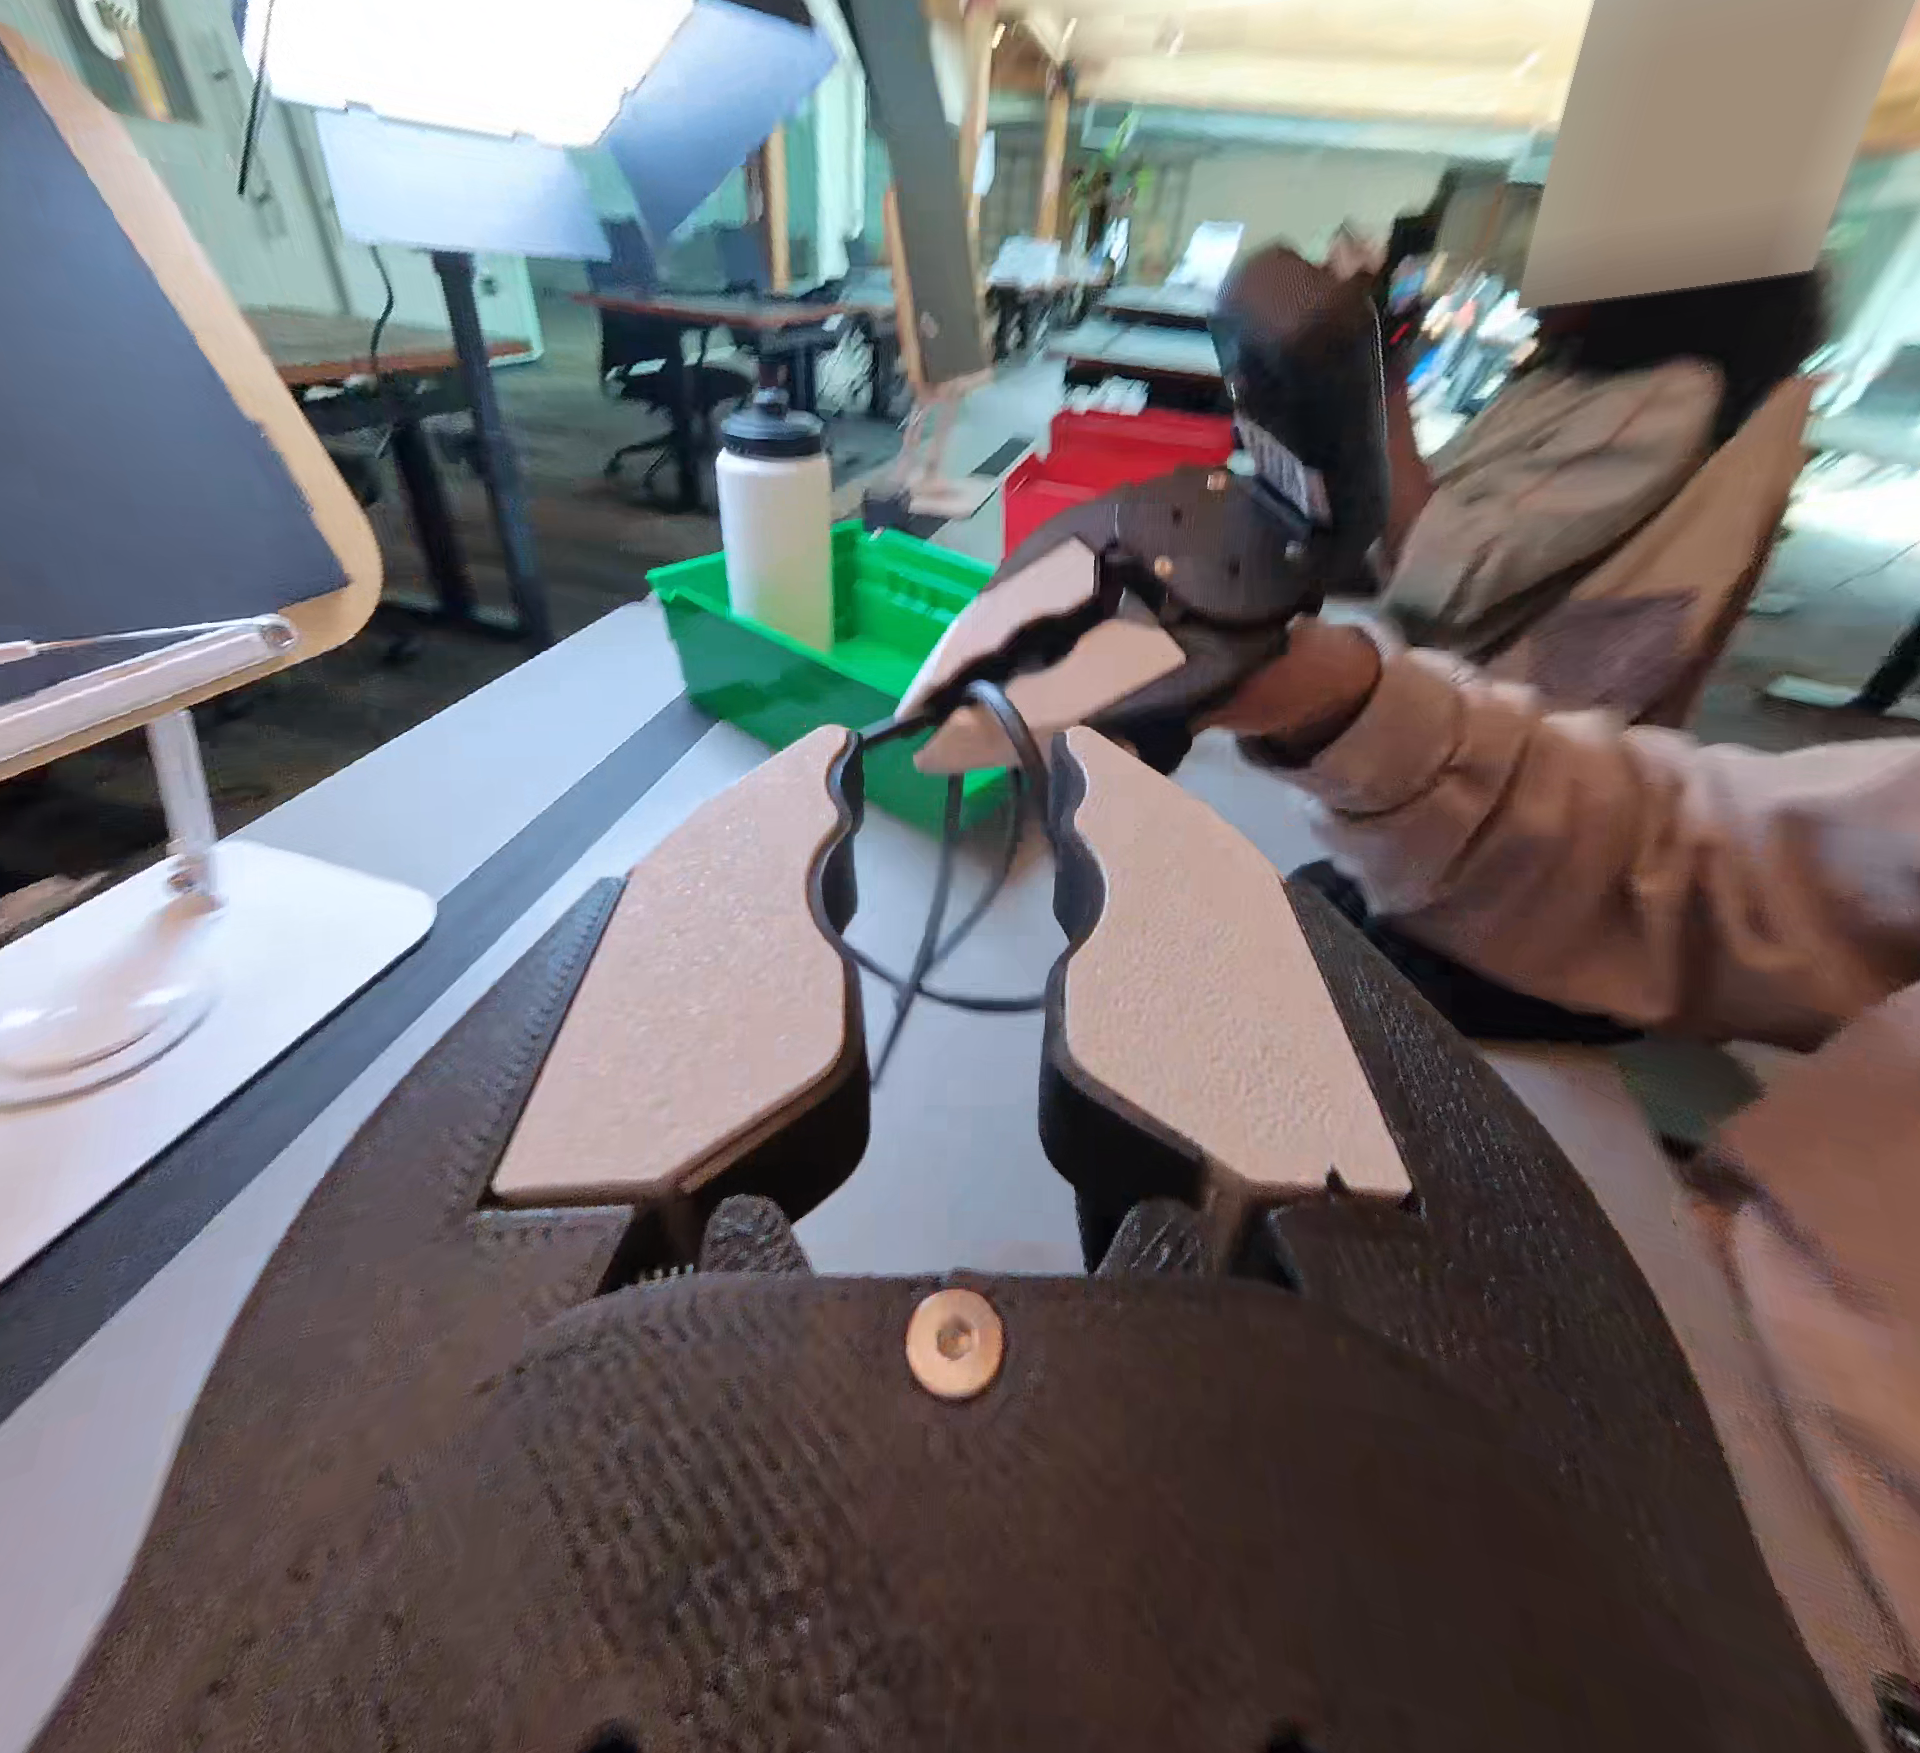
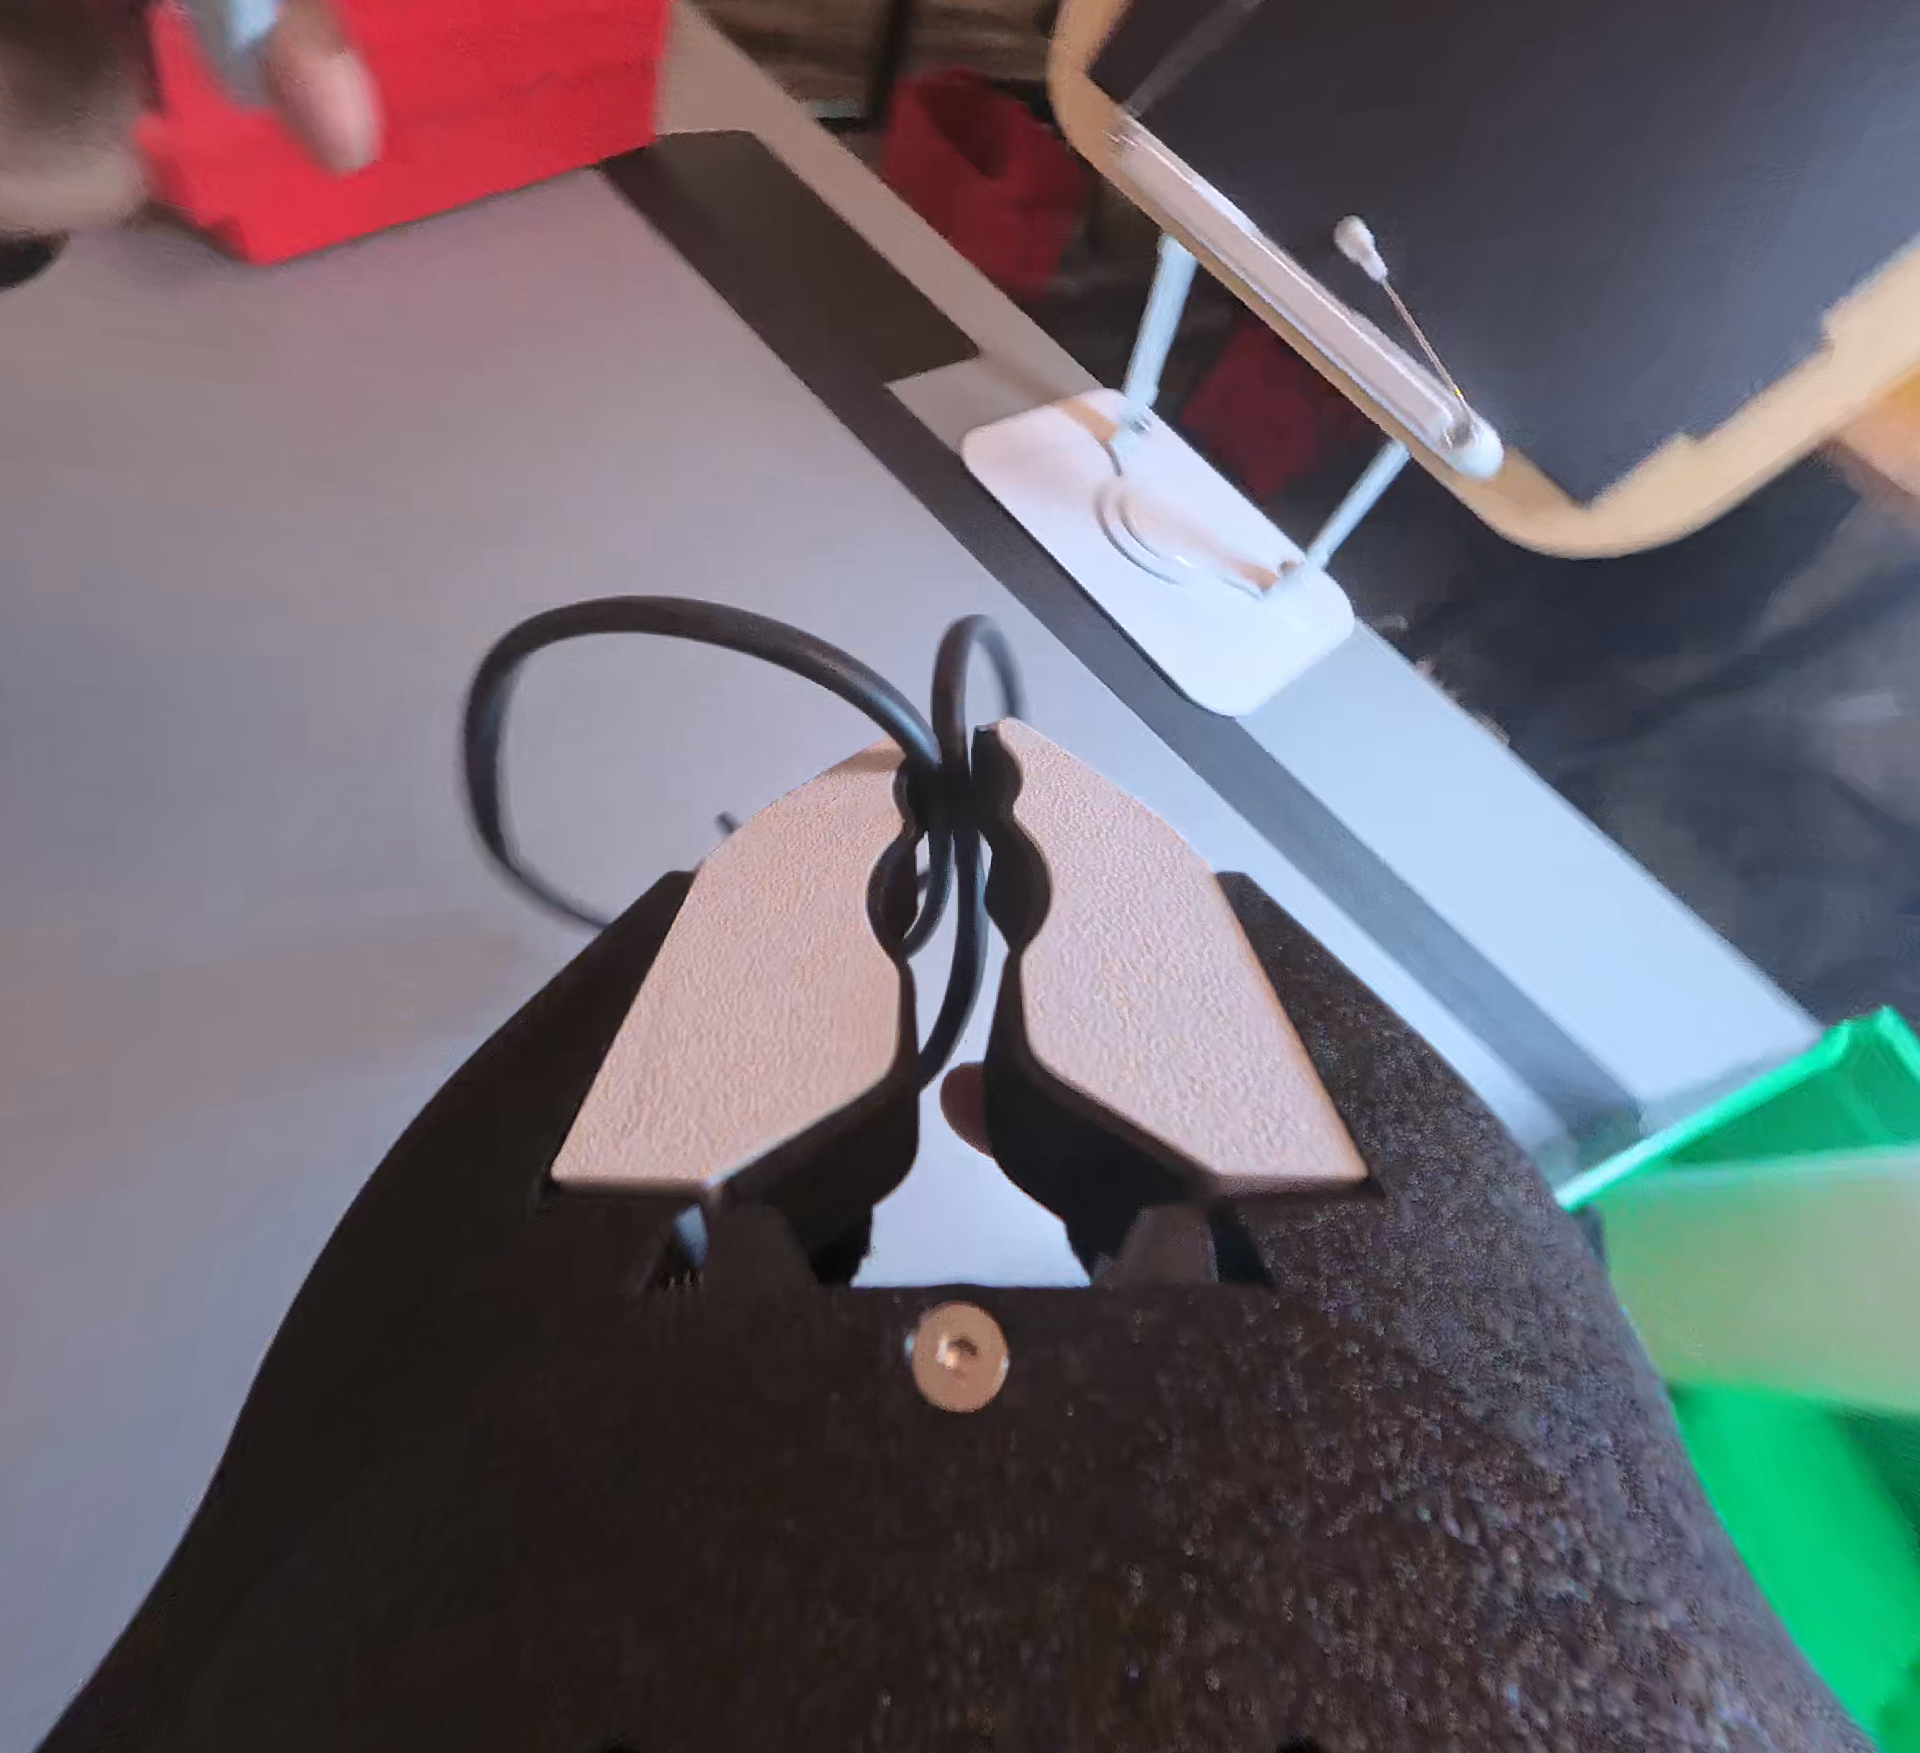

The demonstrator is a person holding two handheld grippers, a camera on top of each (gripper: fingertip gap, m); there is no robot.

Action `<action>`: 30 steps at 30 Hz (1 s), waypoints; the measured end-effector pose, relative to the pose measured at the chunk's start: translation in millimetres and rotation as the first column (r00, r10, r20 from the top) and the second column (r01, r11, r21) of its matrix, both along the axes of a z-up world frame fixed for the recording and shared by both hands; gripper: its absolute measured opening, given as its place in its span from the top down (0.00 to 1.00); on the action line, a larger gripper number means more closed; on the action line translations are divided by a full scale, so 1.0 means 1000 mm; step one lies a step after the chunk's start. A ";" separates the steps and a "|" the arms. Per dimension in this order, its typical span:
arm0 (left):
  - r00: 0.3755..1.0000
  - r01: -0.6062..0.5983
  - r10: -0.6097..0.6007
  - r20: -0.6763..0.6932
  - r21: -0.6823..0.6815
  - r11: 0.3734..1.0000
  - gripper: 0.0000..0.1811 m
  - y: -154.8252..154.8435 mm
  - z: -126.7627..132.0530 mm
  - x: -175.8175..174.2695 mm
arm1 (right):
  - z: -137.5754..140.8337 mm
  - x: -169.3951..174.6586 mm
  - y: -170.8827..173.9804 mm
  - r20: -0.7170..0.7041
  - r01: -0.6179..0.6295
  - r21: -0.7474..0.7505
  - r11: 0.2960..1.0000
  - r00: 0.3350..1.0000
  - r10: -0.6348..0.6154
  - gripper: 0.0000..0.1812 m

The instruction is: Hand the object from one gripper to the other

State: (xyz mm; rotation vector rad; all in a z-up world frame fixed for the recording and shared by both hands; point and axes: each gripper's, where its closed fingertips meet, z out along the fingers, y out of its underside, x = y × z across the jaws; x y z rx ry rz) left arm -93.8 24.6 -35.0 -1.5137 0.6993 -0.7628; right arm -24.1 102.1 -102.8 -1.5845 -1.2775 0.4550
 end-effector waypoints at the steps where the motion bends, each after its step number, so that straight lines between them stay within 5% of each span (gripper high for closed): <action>1: 0.997 -0.033 0.032 -0.066 0.000 0.999 0.79 0.002 -0.008 0.008 | -0.002 0.004 0.009 -0.025 0.051 -0.042 0.998 0.998 -0.053 0.96; 6: 0.910 -0.171 0.195 -0.365 0.097 0.980 0.70 0.017 -0.050 0.033 | -0.008 0.007 0.016 -0.078 0.059 -0.166 0.984 0.994 -0.073 0.96; 9: 0.847 -0.199 0.251 -0.468 0.158 0.967 0.65 0.028 -0.070 0.034 | -0.001 -0.008 -0.015 -0.133 -0.137 -0.201 0.970 0.985 0.111 0.96; 15: 0.912 -0.083 0.116 -0.393 0.099 0.992 0.61 0.022 -0.073 0.037 | 0.010 -0.017 -0.074 -0.099 -0.444 -0.094 0.891 0.895 0.435 0.96; 19: 0.944 0.027 -0.002 -0.330 0.072 0.997 0.71 0.009 -0.068 0.044 | 0.014 -0.019 -0.096 -0.094 -0.539 -0.050 0.841 0.841 0.533 0.96; 23: 0.922 0.065 -0.021 -0.387 0.100 0.993 0.92 0.003 -0.069 0.046 | 0.018 -0.017 -0.093 -0.096 -0.533 -0.002 0.846 0.842 0.530 0.96; 30: 0.924 -0.005 0.099 -0.370 0.246 0.969 0.95 0.005 -0.043 0.032 | 0.052 -0.011 -0.097 -0.206 -0.528 0.122 0.840 0.815 0.542 0.87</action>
